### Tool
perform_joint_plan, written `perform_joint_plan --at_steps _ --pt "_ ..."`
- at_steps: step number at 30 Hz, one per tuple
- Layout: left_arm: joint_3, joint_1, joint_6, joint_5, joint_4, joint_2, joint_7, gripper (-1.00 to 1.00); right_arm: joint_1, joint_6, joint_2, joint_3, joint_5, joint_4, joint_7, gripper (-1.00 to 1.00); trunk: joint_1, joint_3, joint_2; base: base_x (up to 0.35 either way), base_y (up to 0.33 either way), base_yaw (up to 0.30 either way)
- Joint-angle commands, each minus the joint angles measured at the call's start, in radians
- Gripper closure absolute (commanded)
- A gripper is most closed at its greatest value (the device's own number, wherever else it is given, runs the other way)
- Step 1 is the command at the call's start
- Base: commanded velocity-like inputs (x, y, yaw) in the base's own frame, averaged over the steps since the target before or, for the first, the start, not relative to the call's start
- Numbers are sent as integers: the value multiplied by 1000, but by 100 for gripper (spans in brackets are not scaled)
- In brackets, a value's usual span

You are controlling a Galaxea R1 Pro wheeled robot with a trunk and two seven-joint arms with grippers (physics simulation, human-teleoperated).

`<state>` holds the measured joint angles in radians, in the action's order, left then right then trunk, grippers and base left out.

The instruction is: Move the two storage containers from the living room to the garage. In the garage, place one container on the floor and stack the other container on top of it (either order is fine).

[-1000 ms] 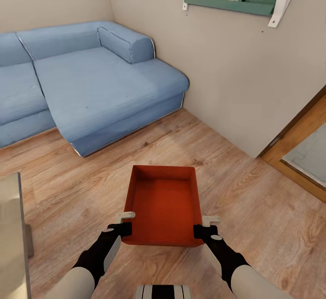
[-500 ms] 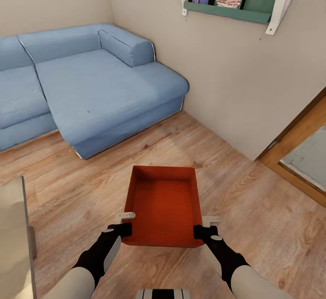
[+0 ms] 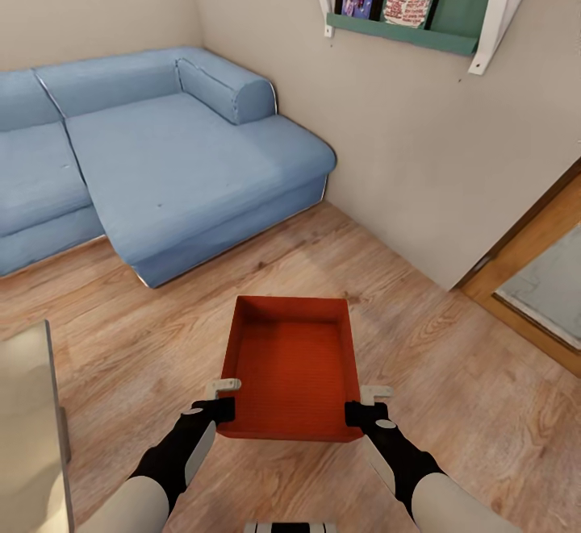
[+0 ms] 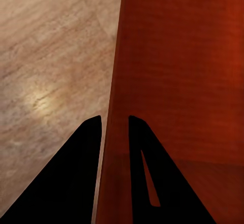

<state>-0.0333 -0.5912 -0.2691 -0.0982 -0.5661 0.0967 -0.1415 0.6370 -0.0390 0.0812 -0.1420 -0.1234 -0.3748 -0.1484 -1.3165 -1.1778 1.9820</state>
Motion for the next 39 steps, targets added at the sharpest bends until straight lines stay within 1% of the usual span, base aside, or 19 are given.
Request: perform_joint_plan --at_steps 1,39 --pt "-2 1 -8 5 2 -2 -15 100 1 -1 -1 5 8 -6 -13 100 4 3 -7 0 0 0" --pt "1 1 -8 3 3 -3 -15 100 1 -1 -1 5 7 -6 -14 100 150 122 -273 0 0 0"
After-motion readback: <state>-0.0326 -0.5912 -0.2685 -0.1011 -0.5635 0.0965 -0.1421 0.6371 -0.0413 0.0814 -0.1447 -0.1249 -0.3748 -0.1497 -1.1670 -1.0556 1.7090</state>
